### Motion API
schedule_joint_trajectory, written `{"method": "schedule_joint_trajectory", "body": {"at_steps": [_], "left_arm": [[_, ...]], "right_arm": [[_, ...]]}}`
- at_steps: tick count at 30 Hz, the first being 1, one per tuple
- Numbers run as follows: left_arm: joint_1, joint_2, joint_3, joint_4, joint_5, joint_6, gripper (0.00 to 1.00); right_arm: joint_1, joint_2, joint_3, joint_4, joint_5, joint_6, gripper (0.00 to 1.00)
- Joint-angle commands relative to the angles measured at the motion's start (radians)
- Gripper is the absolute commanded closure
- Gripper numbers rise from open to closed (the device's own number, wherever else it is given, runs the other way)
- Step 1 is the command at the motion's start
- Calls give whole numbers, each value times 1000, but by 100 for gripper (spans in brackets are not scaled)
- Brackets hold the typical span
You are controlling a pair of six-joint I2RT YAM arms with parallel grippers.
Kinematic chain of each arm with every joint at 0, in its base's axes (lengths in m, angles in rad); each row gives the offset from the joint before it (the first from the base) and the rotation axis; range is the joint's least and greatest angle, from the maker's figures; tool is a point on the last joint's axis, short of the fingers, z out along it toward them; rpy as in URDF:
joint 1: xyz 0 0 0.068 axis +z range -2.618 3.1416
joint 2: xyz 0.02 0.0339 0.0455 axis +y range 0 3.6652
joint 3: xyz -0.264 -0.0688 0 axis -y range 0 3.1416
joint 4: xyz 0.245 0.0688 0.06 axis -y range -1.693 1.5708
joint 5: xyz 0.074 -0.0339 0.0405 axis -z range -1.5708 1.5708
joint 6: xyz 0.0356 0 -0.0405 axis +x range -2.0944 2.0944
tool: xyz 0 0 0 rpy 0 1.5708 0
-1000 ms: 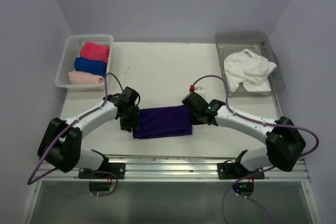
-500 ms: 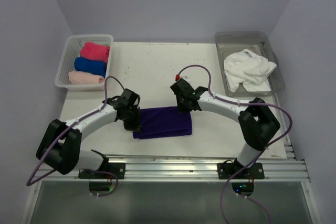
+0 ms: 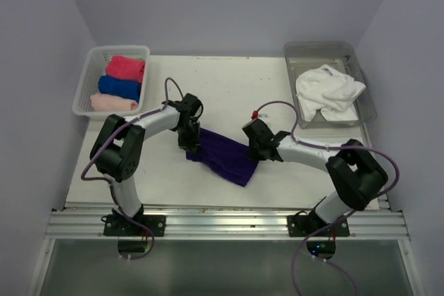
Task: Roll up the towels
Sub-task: Fold the towel
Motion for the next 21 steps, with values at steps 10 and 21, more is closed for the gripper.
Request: {"method": "schedule_joint_trajectory", "body": {"at_steps": [10, 21], "left_arm": [[-5, 156, 487, -71, -212, 174, 96], [-9, -33, 206, 26, -104, 96, 100]], "right_arm": [[292, -304, -49, -159, 45, 331, 99], [150, -88, 93, -163, 76, 60, 93]]}}
